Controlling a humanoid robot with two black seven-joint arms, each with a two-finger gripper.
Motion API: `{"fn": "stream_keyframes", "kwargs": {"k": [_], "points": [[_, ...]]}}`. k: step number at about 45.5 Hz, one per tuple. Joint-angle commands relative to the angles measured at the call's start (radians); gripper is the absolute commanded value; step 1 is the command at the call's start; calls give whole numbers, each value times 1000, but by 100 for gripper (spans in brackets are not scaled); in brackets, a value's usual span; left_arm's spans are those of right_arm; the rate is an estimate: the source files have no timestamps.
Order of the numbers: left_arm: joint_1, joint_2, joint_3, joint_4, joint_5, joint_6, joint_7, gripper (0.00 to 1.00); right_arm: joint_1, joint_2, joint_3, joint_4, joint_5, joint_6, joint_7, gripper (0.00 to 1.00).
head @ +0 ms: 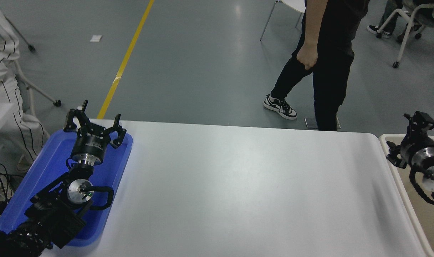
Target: Pick up paper ball place in dustbin
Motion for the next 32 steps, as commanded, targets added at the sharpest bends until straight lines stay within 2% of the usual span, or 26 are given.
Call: {"fn": "stream_keyframes", "kwargs": {"k": [1, 7, 11, 18, 32], "points": [[0, 0, 1, 0, 0, 0, 0, 100, -43, 105, 77, 3, 6, 55, 237, 100], [0, 0, -1, 0, 0, 0, 0, 100, -51, 167, 91, 5, 18, 141, 244, 100], [0, 0, 1, 0, 0, 0, 0, 100, -52, 211, 111, 3, 16, 146, 248, 100], [0, 0, 1, 0, 0, 0, 0, 100, -68, 242, 121, 54, 1, 134, 312, 100], [0, 0, 1, 0, 0, 0, 0, 100, -91, 260, 129, 124, -2, 51, 314, 100]]}}
